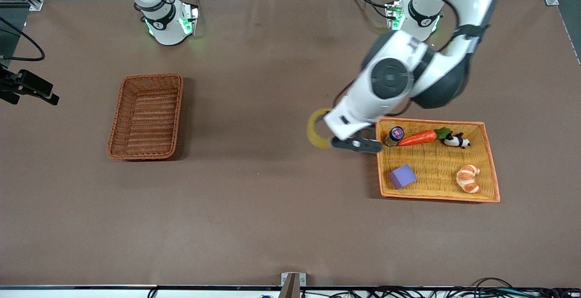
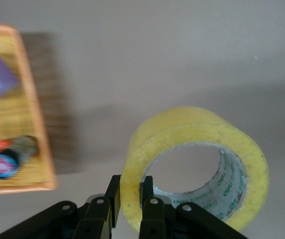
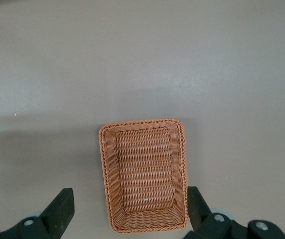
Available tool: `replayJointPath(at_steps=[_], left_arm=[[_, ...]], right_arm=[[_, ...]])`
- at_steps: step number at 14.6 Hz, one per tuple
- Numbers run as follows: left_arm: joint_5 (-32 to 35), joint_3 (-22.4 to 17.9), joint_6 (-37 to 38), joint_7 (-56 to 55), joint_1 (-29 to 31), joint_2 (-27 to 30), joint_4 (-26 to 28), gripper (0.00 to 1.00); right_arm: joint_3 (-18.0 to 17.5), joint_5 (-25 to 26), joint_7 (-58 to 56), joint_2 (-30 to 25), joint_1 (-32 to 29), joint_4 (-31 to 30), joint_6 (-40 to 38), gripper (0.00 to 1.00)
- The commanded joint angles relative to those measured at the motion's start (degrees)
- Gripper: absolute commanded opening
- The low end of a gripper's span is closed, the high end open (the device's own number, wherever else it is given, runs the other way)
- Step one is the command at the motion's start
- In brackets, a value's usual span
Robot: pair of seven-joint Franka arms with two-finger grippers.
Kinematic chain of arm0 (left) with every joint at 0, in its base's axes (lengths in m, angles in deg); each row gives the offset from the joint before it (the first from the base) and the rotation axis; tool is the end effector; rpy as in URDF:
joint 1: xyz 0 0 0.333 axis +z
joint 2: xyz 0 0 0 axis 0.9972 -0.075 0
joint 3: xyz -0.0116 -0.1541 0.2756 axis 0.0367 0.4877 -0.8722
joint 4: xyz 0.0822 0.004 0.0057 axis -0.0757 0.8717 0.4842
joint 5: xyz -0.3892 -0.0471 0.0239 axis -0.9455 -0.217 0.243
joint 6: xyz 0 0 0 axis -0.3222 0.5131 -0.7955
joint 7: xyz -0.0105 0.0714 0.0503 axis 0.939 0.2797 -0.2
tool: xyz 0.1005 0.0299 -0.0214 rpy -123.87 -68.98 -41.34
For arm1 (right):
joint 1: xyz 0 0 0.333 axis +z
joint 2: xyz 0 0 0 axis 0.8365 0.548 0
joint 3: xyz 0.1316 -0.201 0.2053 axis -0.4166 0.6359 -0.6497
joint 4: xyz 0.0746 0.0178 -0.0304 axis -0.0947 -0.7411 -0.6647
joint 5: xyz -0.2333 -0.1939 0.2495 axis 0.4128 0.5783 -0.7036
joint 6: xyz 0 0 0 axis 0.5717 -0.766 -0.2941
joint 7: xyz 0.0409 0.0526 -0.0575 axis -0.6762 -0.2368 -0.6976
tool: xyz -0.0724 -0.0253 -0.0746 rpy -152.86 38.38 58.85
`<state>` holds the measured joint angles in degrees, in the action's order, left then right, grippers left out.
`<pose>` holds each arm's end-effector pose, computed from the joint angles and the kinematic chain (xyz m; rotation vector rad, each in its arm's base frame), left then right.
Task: Move tape to another basket
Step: 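Grasp the tape roll with the left gripper and lift it out, then carry the tape toward the table middle and release it with the left gripper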
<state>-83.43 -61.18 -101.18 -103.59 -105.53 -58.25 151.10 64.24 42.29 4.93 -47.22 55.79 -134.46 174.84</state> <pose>0.5524 -0.4130 0.4140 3.0445 -0.1946 -0.2037 0.5648 -0.0363 0.6406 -3.0988 0.0918 -0.0473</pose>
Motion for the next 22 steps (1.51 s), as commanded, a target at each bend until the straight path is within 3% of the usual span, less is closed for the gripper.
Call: replayJointPath(at_steps=[1, 4, 8, 12, 13, 14, 15, 19, 22], left_arm=[[0.76, -1.12, -7.18, -8.7, -7.74, -5.82, -2.82, 0.0], [0.85, -2.61, -13.1, -13.65, -13.37, -12.23, -5.62, 0.0], [0.67, -9.72, -19.78, -16.29, -21.02, -17.07, -6.24, 0.0], [0.67, -10.88, -21.8, -15.77, -22.09, -20.07, -6.33, 0.04], [0.76, -10.88, -22.85, -15.77, -22.18, -20.33, -6.33, 0.2], [0.76, -10.88, -23.04, -15.86, -22.18, -20.34, -6.24, 0.63], [0.94, -11.14, -23.04, -15.69, -22.26, -20.16, -6.24, 0.99], [2.59, -12.54, -19.72, -15.6, -21.39, -15.35, -6.24, 1.0], [7.35, -15.0, -12.52, -14.19, -18.16, -6.04, -6.07, 1.0]], right_arm=[[-0.11, -0.6, -0.63, -1.21, -0.25, -1.27, 0.18, 1.0], [-0.11, -0.6, -0.63, -1.21, -0.25, -1.27, 0.18, 1.0], [-0.11, -0.6, -0.63, -1.21, -0.25, -1.27, 0.18, 1.0], [-0.11, -0.6, -0.63, -1.21, -0.25, -1.27, 0.18, 1.0], [-0.11, -0.6, -0.63, -1.21, -0.25, -1.27, 0.18, 1.0], [-0.11, -0.6, -0.89, -1.12, -0.34, -1.09, 0.35, 1.0], [-0.11, -0.6, -1.5, -1.12, -0.34, -1.0, 0.35, 1.0], [-0.02, -0.43, -3.09, -1.12, -0.43, -1.0, 0.35, 1.0], [-0.19, -1.39, -2.39, -1.12, 0.09, -1.0, 0.09, 1.0]])
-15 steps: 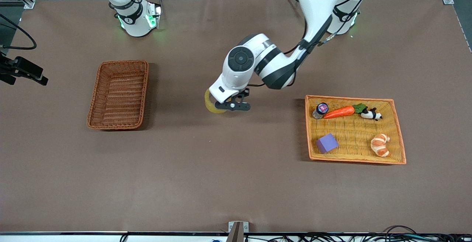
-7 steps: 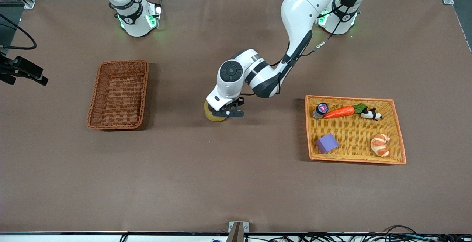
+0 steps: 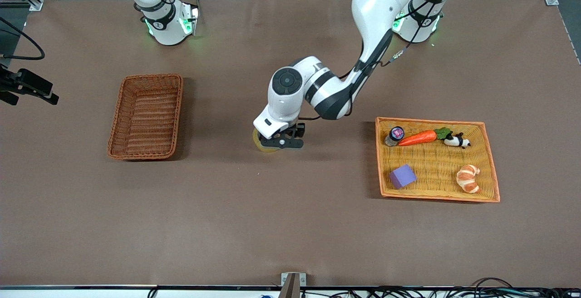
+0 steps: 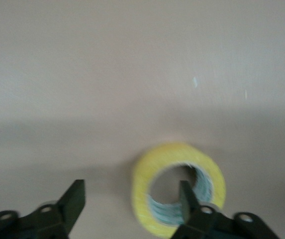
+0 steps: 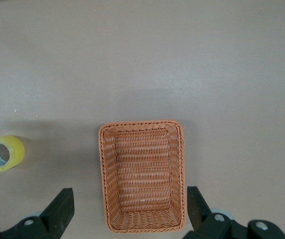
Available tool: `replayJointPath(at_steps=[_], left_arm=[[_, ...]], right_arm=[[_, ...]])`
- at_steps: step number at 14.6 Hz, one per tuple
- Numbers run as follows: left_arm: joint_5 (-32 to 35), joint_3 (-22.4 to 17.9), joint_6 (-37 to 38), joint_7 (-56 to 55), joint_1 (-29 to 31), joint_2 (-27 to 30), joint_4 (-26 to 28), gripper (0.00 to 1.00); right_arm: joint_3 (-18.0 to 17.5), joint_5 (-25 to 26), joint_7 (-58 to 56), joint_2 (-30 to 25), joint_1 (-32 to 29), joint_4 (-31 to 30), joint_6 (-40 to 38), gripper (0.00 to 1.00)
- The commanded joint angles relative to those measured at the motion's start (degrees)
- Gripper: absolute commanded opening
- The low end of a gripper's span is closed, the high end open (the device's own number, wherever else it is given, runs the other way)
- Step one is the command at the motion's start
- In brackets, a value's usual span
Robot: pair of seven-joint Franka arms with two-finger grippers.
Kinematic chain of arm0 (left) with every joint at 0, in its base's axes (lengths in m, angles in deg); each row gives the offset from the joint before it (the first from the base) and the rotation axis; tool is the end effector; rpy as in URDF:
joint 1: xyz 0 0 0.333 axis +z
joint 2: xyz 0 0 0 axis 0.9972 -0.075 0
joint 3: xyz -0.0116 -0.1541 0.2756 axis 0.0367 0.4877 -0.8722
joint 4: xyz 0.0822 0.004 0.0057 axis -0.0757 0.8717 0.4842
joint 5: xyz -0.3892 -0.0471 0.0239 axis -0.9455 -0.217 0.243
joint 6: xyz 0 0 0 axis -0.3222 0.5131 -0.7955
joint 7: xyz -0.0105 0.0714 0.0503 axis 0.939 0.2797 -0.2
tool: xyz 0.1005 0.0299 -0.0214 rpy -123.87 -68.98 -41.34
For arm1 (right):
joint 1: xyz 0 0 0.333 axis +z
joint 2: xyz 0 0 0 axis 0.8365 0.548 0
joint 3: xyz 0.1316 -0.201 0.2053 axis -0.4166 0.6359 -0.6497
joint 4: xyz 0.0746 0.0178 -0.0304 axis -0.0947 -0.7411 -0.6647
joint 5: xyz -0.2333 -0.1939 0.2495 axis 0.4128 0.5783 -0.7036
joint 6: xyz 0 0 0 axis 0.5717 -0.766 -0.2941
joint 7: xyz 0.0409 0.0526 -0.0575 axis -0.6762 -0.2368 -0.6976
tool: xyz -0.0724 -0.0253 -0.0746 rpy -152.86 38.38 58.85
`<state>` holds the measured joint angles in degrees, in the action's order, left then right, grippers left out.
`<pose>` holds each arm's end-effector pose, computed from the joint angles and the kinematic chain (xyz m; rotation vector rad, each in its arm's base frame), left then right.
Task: Move tape to another basket
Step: 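Carry the tape toward the table middle and release it with the left gripper, then withdraw the left gripper while the right gripper reaches toward the tape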
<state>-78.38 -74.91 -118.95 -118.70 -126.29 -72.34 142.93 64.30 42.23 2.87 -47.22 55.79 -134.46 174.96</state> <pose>0.5306 -0.5391 0.3159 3.0613 -0.0539 0.1500 0.5650 -0.0368 0.6408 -3.0996 0.0377 -0.0518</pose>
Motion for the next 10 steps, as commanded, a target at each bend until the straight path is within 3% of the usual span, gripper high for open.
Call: replayJointPath(at_steps=[1, 5, 8, 10], left_arm=[[2.3, -1.28, 8.07, 1.02, 5.15, 11.56, 2.36, 1.0], [1.51, -1.02, 19.85, 9.08, 17.01, 22.82, 2.37, 1.0], [-0.06, -0.76, 26.63, 15.67, 23.35, 26.53, 2.19, 1.0], [-0.51, -0.93, 26.9, 21.72, 25.73, 28.46, 2.1, 1.0]], right_arm=[[-0.6, -1.34, -0.07, -1.12, 0.8, -1.09, -0.21, 1.0], [-1.22, -1.52, 6.06, -2.96, 8.26, -1.36, -1.96, 1.0], [-1.22, -1.52, 11.6, -2.71, 15.03, -2.67, -2.49, 1.0], [-1.13, -1.43, 15.04, 1.31, 19.95, -2.94, -1.09, 1.0]])
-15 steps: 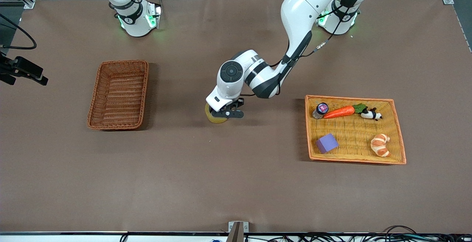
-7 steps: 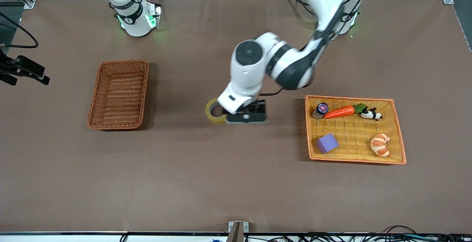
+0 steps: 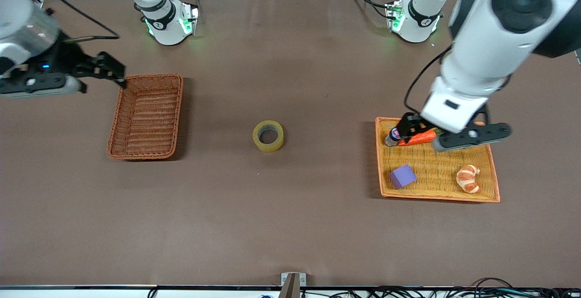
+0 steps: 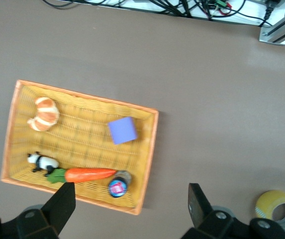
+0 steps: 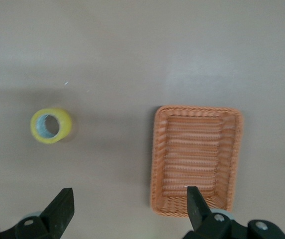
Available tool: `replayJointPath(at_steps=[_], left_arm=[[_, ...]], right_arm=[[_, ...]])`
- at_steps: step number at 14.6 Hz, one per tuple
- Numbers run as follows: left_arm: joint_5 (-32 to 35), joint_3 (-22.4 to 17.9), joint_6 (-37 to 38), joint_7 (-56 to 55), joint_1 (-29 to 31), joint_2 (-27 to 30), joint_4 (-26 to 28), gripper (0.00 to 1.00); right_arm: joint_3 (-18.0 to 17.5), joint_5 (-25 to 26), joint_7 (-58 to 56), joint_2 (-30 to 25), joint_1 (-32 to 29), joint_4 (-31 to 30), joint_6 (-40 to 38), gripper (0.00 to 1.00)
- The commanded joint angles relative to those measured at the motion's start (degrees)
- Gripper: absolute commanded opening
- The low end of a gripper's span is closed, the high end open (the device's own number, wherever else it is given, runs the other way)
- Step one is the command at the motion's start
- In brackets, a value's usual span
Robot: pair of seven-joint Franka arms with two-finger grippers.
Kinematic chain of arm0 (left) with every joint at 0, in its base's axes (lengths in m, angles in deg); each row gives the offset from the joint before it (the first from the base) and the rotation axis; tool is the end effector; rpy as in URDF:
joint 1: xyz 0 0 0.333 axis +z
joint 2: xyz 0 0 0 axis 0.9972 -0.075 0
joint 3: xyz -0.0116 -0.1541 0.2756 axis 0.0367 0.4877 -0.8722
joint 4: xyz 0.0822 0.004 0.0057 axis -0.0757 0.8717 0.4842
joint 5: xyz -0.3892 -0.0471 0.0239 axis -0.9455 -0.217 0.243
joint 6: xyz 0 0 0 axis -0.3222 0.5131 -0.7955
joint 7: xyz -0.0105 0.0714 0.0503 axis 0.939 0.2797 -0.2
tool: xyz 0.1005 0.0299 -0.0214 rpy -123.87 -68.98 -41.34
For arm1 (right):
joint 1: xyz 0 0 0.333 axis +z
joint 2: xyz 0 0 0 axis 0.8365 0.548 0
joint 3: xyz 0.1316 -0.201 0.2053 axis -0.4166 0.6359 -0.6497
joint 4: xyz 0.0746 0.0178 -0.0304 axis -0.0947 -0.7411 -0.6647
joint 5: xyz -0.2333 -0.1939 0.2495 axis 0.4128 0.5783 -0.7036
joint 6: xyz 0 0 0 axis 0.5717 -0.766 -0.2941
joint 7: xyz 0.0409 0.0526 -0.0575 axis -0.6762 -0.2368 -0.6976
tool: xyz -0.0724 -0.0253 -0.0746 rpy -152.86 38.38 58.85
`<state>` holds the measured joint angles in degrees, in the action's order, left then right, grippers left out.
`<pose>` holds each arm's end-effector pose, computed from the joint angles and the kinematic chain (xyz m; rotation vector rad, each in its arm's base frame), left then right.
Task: Move tape to another basket
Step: 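Withdraw the left gripper while the right gripper reaches toward the tape, then grasp the tape roll with the right gripper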
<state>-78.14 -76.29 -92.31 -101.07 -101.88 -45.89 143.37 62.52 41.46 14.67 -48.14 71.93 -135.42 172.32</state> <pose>0.6140 -0.2223 0.5946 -3.0906 -0.1941 -0.2115 0.5390 0.1376 0.6379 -3.0844 -0.1299 0.0420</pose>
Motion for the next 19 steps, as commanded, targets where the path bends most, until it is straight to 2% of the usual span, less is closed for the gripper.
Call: replayJointPath(at_steps=[1, 4, 6, 11, 15, 19], left_arm=[[-0.49, 0.1, 0.27, 7.08, 1.85, 2.97, 1.67, 1.0], [-1.27, 0.45, 3.59, 11.75, 6.06, 5.0, 1.84, 1.0], [-2.67, 0.1, 5.62, 15.52, 6.87, 6.92, 2.1, 1.0], [-3.29, -2.28, 10.72, 20.37, 7.83, 12.55, 5.35, 1.0], [-3.38, -2.28, 13.54, 23.63, 10.9, 16.34, 8.78, 1.0], [-5.23, -2.71, 13.98, 28.02, 12.58, 18.01, 10.98, 1.0]], right_arm=[[0.64, -0.57, 4.56, 4.61, 5.3, -2.49, 3.03, 1.0], [0.64, 1.19, 5.1, 10.33, 11.37, -6.08, 8.47, 1.0], [0.38, 1.19, 6.41, 13.31, 13.83, -9.08, 16.1, 1.0], [-0.4, 1.19, 20.2, 24.91, 19.9, -10.31, 32.73, 1.0], [-0.5, 1.28, 24.17, 25.9, 23.24, -20.85, 48.64, 1.0], [-0.41, 1.8, 24.17, 28.35, 22.28, -21.22, 52.51, 1.0]])
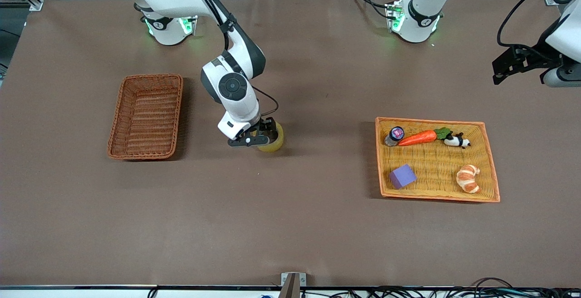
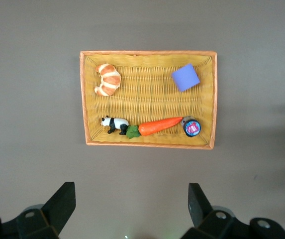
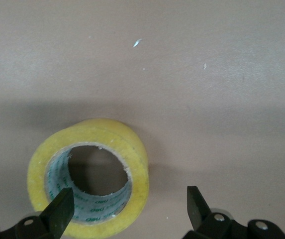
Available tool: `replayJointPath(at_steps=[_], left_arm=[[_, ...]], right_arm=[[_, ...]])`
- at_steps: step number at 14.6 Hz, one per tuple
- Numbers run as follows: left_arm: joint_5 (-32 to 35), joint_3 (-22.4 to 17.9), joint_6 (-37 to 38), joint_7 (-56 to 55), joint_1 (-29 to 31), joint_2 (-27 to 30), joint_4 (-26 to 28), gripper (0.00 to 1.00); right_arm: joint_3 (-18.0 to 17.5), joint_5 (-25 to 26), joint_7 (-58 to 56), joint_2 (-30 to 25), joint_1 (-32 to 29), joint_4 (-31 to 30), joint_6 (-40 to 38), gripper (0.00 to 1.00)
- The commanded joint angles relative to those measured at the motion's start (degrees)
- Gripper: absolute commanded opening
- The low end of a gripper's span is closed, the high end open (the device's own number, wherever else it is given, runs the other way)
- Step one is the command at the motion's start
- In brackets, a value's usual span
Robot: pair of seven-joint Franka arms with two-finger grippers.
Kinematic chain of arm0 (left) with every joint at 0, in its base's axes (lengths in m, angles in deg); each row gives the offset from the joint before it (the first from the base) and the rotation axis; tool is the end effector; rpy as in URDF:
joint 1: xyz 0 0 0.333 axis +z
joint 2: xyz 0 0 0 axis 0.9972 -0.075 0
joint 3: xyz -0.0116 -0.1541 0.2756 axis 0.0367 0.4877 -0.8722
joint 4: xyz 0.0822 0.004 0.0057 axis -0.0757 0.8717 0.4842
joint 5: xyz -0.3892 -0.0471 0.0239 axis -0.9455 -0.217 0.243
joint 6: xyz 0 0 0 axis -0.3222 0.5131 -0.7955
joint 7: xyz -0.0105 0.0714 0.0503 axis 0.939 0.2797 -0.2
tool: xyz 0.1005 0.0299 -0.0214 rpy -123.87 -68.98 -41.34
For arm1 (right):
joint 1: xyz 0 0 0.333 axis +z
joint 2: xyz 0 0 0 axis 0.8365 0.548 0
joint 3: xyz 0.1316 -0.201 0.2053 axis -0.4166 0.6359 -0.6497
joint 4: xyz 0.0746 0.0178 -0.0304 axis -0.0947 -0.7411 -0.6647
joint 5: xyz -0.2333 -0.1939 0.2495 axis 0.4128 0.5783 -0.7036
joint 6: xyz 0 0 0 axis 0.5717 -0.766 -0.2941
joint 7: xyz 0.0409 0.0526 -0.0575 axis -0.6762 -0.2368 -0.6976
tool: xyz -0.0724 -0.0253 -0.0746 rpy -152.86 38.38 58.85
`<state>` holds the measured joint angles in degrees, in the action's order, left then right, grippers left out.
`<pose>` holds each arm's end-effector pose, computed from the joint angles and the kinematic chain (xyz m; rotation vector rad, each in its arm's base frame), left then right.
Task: Move tape to another basket
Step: 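Grasp the tape roll with the right gripper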
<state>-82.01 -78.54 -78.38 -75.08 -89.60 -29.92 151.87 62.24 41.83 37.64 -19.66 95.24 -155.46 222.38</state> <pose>0.5411 -0.0625 0.6683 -3.0876 0.1021 0.0032 0.5120 0.3905 0.2411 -3.1131 -0.0884 0.0082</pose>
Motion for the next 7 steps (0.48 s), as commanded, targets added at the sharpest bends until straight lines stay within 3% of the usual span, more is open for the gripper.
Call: replayJointPath(at_steps=[1, 4, 5, 7], left_arm=[[-1.36, -0.46, 0.05, 1.61, 0.04, 2.13, 2.48, 1.0], [-1.36, -0.29, 0.13, 2.04, 0.21, 1.87, 2.39, 1.0], [-1.45, -0.29, 0.05, 2.13, 0.3, 1.87, 2.39, 1.0], [-1.54, -0.29, 0.05, 2.22, 0.39, 1.87, 2.48, 1.0]], right_arm=[[-0.14, 1.44, 1.37, 1.36, -0.86, -1.18, 4.65, 1.0], [-0.05, 1.61, 3.4, 3.04, 0.02, -1.01, 5.81, 1.0], [-0.05, 2.22, 3.4, 3.05, 0.72, -1.18, 5.73, 0.96], [0.13, 3.54, 3.75, 4.18, 1.17, -1.01, 5.81, 0.7]])
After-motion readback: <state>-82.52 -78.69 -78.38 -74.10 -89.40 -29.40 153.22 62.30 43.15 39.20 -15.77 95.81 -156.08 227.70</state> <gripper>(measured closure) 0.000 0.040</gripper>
